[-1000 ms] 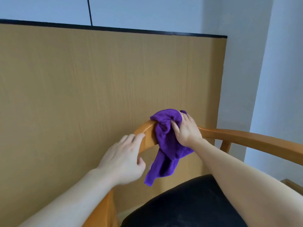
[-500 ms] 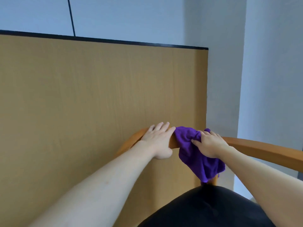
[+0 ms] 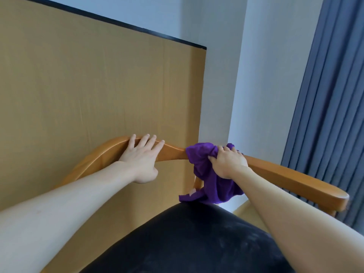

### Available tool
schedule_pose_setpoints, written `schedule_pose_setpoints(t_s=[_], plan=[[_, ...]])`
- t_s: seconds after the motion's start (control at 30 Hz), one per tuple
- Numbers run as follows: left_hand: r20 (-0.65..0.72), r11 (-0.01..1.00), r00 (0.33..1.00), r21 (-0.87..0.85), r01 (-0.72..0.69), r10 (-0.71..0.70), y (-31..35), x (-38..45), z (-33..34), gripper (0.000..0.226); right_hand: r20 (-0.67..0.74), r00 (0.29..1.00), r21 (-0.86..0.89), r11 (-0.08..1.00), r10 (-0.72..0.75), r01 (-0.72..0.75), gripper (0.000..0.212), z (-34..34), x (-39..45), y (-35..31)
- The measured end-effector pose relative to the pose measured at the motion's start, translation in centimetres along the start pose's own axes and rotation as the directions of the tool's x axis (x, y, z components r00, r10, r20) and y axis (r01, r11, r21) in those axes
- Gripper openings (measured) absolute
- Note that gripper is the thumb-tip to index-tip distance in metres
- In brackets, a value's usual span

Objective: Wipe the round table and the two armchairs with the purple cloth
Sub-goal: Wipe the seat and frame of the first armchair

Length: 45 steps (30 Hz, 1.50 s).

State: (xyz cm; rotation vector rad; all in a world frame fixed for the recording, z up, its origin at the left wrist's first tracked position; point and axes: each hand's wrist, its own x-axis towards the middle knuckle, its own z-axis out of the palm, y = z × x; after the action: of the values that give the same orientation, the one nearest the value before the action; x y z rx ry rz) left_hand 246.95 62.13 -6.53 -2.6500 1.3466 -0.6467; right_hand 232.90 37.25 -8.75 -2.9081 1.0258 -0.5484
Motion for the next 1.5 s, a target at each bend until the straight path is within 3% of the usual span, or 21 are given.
schedule_pose_setpoints(t_s=[0.3, 0.43, 0.5, 0.67, 0.83, 1.03, 1.17, 1.37, 1.5], plan=[[-0.047, 0.927, 0.940, -0.158, -0.340, 0.337, 6.0, -2.2, -0.3, 0.089, -0.123, 0.983, -0.093, 0.984, 0.138, -0.150, 0.048, -2.7, -6.3, 7.2], [-0.113, 0.866, 0.904, -0.260, -0.428, 0.413, 9.2, -2.8, -1.2, 0.089, 0.014, 0.984, -0.115, 0.977, 0.180, -0.177, 0.048, -4.2, -6.3, 5.5], [-0.117, 0.832, 0.881, -0.294, -0.471, 0.457, 10.1, -3.4, -1.0, 0.091, 0.051, 0.991, -0.062, 0.991, 0.121, -0.118, 0.051, -4.2, -5.4, 4.2], [-0.024, 0.813, 0.855, -0.296, -0.501, 0.518, 10.4, -4.3, -0.4, 0.090, 0.005, 0.999, 0.146, 0.988, -0.048, 0.047, 0.039, -4.4, -4.7, 5.1], [-0.032, 0.814, 0.842, -0.239, -0.530, 0.539, 10.2, -4.1, -0.9, 0.087, -0.049, 0.997, 0.194, 0.980, 0.062, -0.051, 0.025, -5.6, -8.4, 9.7], [-0.080, 0.793, 0.824, -0.235, -0.562, 0.561, 10.5, -4.4, -2.4, 0.084, -0.113, 0.971, 0.245, 0.953, 0.209, -0.177, 0.031, -8.3, -14.2, 14.3], [-0.122, 0.758, 0.786, -0.213, -0.617, 0.605, 11.3, -4.8, -3.0, 0.083, -0.121, 0.966, 0.073, 0.972, 0.229, -0.222, 0.003, -7.3, -13.1, 12.7], [-0.066, 0.744, 0.762, -0.176, -0.644, 0.644, 11.8, -5.5, -2.4, 0.082, -0.110, 0.983, -0.123, 0.980, 0.145, -0.159, 0.060, -5.2, -10.2, 8.8], [-0.048, 0.761, 0.778, -0.179, -0.623, 0.626, 11.7, -5.4, -3.2, 0.082, -0.175, 0.979, -0.293, 0.943, 0.109, -0.158, 0.055, -5.1, -12.5, 10.7]])
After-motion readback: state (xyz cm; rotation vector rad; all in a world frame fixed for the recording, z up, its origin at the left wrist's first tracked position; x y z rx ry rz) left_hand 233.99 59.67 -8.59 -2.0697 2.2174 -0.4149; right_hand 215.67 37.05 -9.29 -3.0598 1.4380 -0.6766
